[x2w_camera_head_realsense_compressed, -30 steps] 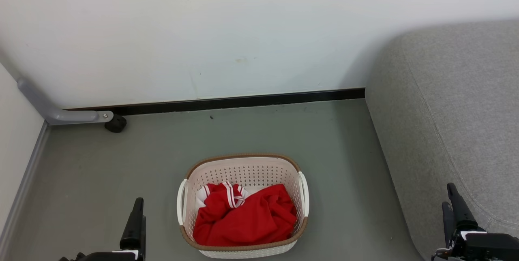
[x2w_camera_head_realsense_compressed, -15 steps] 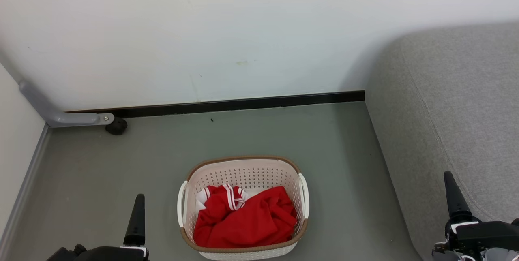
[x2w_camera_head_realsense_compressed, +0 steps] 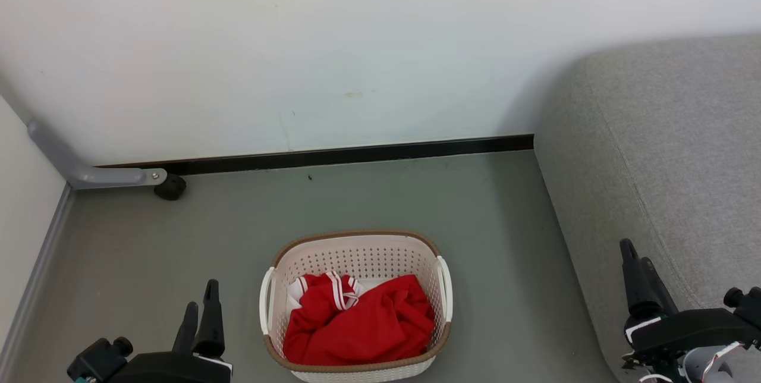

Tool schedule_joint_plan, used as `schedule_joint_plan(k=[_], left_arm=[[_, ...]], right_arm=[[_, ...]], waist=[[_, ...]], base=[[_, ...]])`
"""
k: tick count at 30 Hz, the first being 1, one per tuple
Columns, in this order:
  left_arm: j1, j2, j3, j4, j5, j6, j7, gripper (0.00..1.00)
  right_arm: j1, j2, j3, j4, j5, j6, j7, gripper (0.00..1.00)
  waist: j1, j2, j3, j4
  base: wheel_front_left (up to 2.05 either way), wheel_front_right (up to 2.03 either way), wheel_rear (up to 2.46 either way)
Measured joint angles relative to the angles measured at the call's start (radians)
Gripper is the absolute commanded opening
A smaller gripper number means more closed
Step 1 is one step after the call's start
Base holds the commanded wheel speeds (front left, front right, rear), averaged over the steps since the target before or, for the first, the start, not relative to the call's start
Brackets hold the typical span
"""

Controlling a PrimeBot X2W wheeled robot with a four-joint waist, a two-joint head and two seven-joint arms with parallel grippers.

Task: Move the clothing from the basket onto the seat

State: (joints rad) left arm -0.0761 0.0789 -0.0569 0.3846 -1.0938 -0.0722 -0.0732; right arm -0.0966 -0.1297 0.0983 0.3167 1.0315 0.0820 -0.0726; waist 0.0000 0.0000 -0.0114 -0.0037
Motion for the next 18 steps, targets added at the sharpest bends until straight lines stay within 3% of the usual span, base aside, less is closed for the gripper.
schedule_joint_plan(k=[18], left_arm=[[-0.015, 0.033, -0.060, 0.045, 0.312, 0.043, -0.062, 1.00]], right_arm=[[-0.039, -0.059, 0.139, 0.066, -0.328, -0.009, -0.063, 1.00]], waist=[[0.0000, 0.0000, -0.011, -0.001]], base=[[0.00, 0.00, 0.00]])
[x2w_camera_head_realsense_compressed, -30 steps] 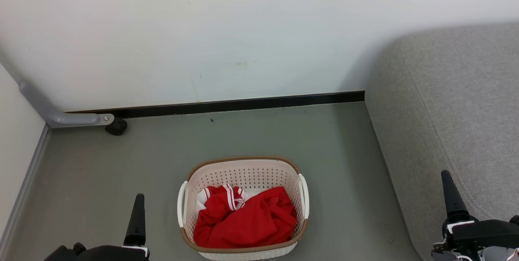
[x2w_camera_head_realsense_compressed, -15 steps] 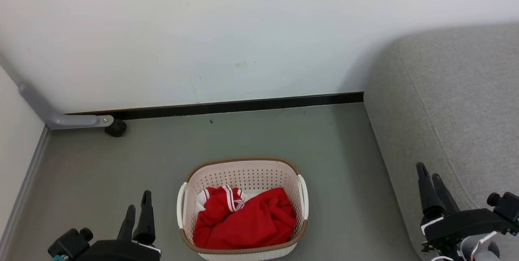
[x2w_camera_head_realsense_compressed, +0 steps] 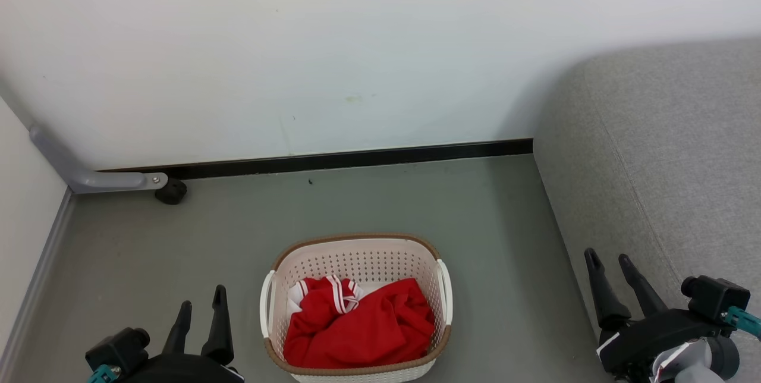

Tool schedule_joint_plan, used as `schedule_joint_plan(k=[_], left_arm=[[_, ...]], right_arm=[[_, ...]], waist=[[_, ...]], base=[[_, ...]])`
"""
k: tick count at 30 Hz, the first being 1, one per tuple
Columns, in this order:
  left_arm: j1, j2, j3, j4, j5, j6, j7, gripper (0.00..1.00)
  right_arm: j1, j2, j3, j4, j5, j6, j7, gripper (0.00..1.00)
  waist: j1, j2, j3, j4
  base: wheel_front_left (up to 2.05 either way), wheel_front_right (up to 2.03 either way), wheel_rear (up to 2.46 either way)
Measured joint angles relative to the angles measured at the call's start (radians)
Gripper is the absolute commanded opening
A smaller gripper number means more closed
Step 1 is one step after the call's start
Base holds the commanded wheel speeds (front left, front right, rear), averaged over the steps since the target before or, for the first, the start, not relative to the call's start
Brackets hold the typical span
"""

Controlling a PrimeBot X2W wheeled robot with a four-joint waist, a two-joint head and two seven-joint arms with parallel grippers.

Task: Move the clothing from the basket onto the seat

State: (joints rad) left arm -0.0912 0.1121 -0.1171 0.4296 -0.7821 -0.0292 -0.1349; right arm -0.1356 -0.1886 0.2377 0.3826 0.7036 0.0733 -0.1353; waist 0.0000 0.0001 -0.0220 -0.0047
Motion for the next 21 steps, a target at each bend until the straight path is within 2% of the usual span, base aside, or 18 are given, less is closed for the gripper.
schedule_joint_plan(k=[5, 21], left_arm=[[0.000, 0.018, -0.009, 0.018, 0.078, 0.003, -0.018, 1.00], [-0.002, 0.020, -0.014, 0.053, 0.299, 0.021, -0.073, 1.00]], right_arm=[[-0.012, -0.009, 0.026, 0.030, -0.074, -0.003, -0.017, 1.00], [-0.034, -0.044, 0.082, 0.102, -0.287, -0.004, -0.071, 1.00]], waist=[[0.0000, -0.0001, -0.003, 0.001], [0.0000, 0.0000, -0.007, -0.005]], base=[[0.00, 0.00, 0.00], [0.00, 0.00, 0.00]])
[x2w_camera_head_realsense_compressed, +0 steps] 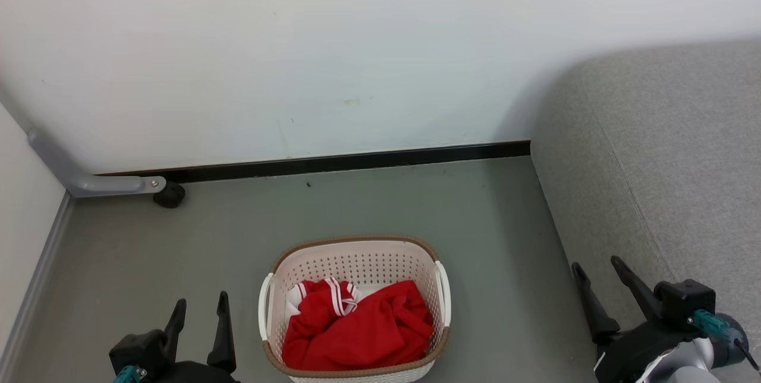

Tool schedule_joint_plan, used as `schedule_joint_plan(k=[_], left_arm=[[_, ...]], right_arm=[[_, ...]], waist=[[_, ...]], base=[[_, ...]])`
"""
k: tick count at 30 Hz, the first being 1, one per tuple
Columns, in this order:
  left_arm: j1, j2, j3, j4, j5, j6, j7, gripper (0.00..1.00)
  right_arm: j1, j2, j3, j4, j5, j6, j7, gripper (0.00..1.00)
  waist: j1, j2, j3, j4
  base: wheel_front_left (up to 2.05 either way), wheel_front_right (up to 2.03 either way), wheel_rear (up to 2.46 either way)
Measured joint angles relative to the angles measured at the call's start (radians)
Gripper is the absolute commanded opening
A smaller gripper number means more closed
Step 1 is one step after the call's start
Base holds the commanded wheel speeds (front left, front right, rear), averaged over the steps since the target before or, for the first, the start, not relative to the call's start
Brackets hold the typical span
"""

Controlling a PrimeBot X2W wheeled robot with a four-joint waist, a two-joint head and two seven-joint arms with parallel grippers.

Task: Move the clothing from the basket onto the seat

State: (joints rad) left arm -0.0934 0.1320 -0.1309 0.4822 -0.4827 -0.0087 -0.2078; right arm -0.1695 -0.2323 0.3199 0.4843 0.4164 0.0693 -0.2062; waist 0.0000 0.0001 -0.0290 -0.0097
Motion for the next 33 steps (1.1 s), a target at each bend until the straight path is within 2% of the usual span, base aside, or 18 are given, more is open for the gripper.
schedule_joint_plan(k=[11, 29, 33], left_arm=[[-0.008, 0.000, 0.002, 0.018, 0.151, 0.000, -0.042, 1.00], [-0.007, -0.008, 0.054, 0.014, 0.171, -0.002, -0.042, 1.00], [-0.006, -0.013, 0.058, 0.002, 0.172, -0.019, -0.042, 1.00]], right_arm=[[-0.020, -0.015, 0.036, 0.038, -0.155, 0.000, -0.042, 1.00], [-0.024, -0.002, 0.025, 0.035, -0.171, 0.003, -0.042, 1.00], [-0.024, 0.003, 0.023, 0.021, -0.176, 0.006, -0.042, 1.00]], waist=[[0.0000, 0.0000, -0.003, -0.002], [0.0000, 0.0000, 0.010, -0.015], [0.0000, 0.0000, 0.027, -0.026]], base=[[0.00, 0.00, 0.00], [0.00, 0.00, 0.00], [0.00, 0.00, 0.00]])
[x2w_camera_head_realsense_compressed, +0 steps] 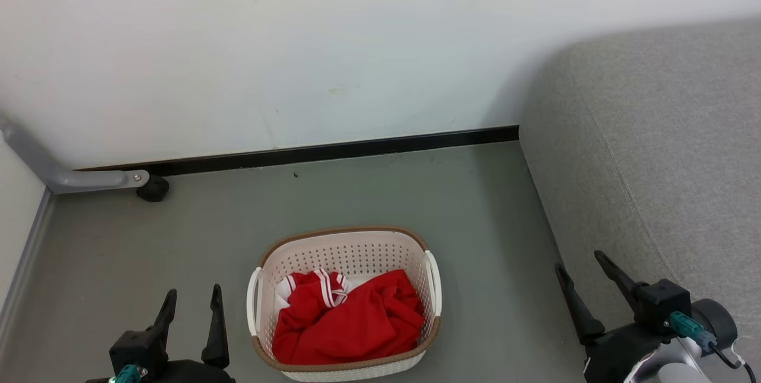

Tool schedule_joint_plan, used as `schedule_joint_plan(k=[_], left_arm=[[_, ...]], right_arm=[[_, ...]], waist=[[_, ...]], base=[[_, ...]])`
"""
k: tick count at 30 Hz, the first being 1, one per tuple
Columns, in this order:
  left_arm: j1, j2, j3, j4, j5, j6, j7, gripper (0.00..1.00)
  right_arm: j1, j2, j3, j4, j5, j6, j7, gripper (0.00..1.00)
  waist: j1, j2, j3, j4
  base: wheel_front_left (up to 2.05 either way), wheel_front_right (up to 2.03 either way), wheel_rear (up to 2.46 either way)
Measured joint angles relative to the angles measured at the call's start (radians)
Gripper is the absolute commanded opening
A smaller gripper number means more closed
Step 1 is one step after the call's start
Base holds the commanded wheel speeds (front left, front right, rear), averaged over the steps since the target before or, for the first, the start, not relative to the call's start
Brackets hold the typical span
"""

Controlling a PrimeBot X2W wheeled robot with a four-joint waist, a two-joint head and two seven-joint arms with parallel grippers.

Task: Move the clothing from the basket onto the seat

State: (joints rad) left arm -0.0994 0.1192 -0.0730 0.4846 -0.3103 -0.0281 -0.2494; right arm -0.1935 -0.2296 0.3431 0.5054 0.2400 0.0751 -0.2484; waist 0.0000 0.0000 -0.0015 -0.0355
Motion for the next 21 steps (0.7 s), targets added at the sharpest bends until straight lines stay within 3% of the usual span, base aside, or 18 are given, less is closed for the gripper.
schedule_joint_plan(k=[21], left_arm=[[-0.119, -0.028, -0.034, -0.069, 0.043, -0.040, 0.000, 1.00]], right_arm=[[-0.049, 0.040, -0.030, -0.129, -0.040, -0.005, -0.001, 1.00]], waist=[[0.0001, 0.0001, 0.227, -0.090]], base=[[0.00, 0.00, 0.00]])
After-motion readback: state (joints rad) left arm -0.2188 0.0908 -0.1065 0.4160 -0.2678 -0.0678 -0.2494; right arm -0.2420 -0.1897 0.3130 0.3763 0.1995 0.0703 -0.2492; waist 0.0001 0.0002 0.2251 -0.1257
